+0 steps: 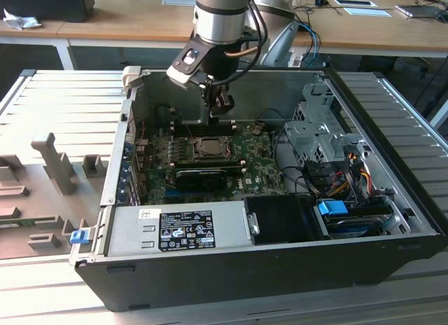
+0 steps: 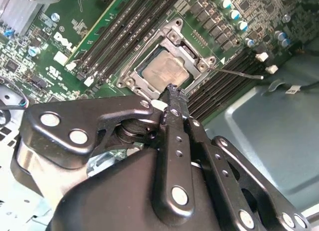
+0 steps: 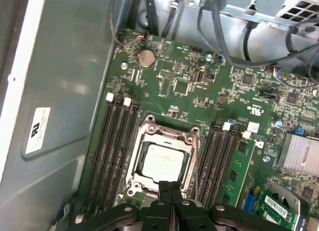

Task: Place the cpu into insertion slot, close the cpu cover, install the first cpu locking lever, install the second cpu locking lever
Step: 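Install the first cpu locking lever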

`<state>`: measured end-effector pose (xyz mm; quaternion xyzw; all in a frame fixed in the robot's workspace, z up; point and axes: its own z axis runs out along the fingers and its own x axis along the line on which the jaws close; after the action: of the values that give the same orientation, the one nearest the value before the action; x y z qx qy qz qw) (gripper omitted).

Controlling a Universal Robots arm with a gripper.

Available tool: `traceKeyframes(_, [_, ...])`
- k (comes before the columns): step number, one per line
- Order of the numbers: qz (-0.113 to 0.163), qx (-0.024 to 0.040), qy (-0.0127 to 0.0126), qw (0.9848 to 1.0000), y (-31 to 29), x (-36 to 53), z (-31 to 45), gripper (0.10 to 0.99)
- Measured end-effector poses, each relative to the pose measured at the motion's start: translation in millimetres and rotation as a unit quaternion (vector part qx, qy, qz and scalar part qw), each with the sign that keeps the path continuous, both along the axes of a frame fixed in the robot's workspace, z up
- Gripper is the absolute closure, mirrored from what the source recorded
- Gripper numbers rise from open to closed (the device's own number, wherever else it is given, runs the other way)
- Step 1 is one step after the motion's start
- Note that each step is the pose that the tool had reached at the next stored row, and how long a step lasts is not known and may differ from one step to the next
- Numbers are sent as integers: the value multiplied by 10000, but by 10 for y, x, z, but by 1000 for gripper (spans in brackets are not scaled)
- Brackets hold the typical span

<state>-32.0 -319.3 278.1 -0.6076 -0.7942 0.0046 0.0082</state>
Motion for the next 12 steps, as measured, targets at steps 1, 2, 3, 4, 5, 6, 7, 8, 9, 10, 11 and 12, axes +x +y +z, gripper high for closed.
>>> traceKeyframes(1, [55, 0, 0, 10000, 0, -4, 0, 980])
traceKeyframes(2, [159, 0, 0, 9999, 0, -5, -1, 980])
traceKeyframes(3, [314, 0, 0, 9995, 0, -5, -2, 980])
traceKeyframes(4, [504, 0, 0, 9987, 0, -5, -3, 980])
traceKeyframes(5, [624, 0, 0, 9980, 0, -5, -3, 980])
traceKeyframes(6, [711, 0, 0, 9975, 0, -5, -3, 980])
traceKeyframes(7, [869, 0, 0, 9962, 0, -6, -4, 980])
traceKeyframes(8, [1054, -2, 0, 9944, 0, -6, -4, 980])
traceKeyframes(9, [1174, -3, 0, 9931, 0, -5, -3, 980])
traceKeyframes(10, [1248, -3, 0, 9922, 0, -5, -4, 980])
traceKeyframes(11, [1305, -2, 0, 9914, 0, -6, -3, 980])
traceKeyframes(12, [1380, -3, 0, 9904, 0, -5, -3, 980])
